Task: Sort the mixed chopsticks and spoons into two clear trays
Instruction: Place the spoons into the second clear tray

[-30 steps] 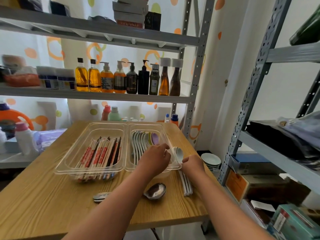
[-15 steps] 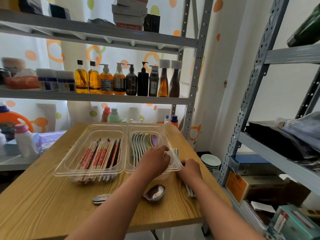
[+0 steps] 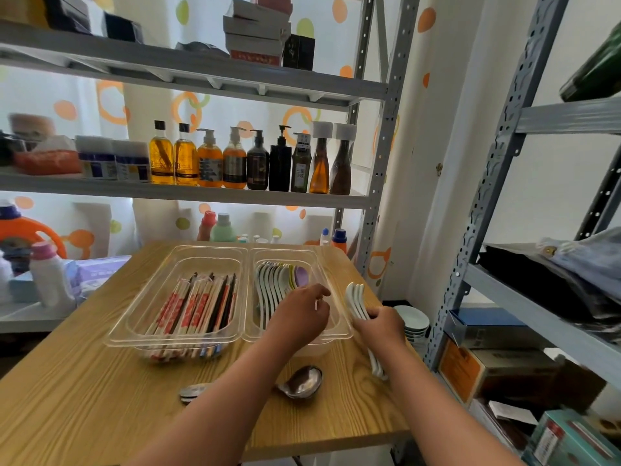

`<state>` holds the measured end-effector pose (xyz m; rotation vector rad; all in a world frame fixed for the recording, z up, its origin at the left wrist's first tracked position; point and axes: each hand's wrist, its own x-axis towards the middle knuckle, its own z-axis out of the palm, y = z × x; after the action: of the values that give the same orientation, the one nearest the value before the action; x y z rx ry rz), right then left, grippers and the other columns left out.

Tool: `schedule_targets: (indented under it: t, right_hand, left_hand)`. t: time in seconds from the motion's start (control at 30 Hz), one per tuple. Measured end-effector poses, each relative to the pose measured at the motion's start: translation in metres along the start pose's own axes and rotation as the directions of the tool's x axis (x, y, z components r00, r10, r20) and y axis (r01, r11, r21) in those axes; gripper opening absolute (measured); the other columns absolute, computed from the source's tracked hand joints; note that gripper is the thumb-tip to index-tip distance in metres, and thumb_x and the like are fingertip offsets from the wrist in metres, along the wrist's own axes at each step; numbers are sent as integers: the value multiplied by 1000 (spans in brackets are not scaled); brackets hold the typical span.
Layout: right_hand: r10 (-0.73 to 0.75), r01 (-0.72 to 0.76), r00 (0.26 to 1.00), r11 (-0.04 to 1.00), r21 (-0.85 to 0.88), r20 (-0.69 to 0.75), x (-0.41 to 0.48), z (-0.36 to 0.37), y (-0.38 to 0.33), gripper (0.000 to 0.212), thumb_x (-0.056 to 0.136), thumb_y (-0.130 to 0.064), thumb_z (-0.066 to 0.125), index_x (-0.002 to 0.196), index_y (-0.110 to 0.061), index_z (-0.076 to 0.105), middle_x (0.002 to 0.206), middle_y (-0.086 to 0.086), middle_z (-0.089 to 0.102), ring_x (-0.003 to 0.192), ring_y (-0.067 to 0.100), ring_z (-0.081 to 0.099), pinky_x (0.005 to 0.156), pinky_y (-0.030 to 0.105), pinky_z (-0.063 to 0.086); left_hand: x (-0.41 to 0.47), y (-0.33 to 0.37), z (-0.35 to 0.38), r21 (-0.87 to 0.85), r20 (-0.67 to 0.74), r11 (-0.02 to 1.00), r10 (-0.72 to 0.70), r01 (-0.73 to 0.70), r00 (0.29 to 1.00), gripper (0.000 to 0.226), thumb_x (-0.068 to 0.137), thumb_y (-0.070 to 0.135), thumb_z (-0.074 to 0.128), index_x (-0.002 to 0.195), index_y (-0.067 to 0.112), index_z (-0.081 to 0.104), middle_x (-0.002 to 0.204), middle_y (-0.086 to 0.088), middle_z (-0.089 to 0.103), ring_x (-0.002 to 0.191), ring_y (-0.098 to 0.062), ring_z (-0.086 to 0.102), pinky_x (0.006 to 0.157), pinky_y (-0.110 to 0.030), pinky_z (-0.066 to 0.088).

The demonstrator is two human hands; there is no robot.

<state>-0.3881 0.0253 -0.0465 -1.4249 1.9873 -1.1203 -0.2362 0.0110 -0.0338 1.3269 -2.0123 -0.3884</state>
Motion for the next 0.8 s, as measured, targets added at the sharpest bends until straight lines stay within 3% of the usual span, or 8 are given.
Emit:
schedule_targets:
  t: [0.1,0.17,0.3,0.43,0.53,0.6,0.7,0.8]
  right_hand:
    - [-13,14,1000,1000,19,-25,3,-8,-17,15,77,-12,64,88,-5,72,82,11,69,64,17,56,49,23,36]
    - [-40,41,999,999,26,-29,4,-12,-31,14,77,-12,64,87,-6,72,77,9,68,63,17,57,48,22,36]
    - [-107,106,994,991,75,3,3,-4,-63,16,76,-10,65,88,-4,73,83,15,70,76,28,66,67,38,54]
    - [-148,143,989,982,126,30,4,15,-90,16,82,-9,64,94,-1,68,92,17,69,86,29,65,81,46,54]
    - [-169,167,986,978,129,4,12,33,-105,14,83,-10,64,91,1,68,89,16,69,81,27,64,77,41,53]
    - [-173,170,985,980,105,18,19,50,-106,14,85,-13,63,88,0,68,82,14,68,71,23,62,63,32,52]
    - [-160,159,984,987,20,78,26,74,-95,15,86,-17,61,74,-9,63,63,1,55,56,13,50,47,20,36]
    - [-110,116,990,991,-63,89,32,87,-82,6,83,-17,61,79,-13,59,72,2,55,63,14,49,45,19,27]
  left_hand:
    - [5,-2,-8,-256,19,965,-55,58,998,29,97,18,45,124,21,57,111,0,62,74,-3,57,65,-14,45]
    - [9,-5,-16,-388,18,914,-124,121,992,27,98,18,43,119,19,59,97,-3,64,61,-8,50,57,-17,42]
    - [23,-20,-37,-330,-83,935,-166,130,983,27,98,20,42,116,20,61,95,4,65,68,-9,55,62,-21,44]
    - [36,-41,-60,-179,-151,969,-195,168,969,26,97,20,44,116,16,61,105,-2,66,78,-13,57,69,-24,45]
    - [41,-53,-68,-132,-154,964,-249,230,956,27,97,20,44,118,15,60,109,0,62,92,-13,51,78,-26,41]
    - [42,-63,-65,-111,-165,959,-278,262,946,26,96,21,46,118,15,59,114,0,62,95,-12,50,79,-25,38]
    - [40,-77,-55,-1,-137,959,-282,284,950,31,94,25,49,124,20,57,123,-3,60,110,-19,53,91,-32,43]
    - [42,-80,-54,-12,-87,958,-286,286,954,35,93,27,50,127,23,54,130,-4,56,121,-23,49,102,-39,40]
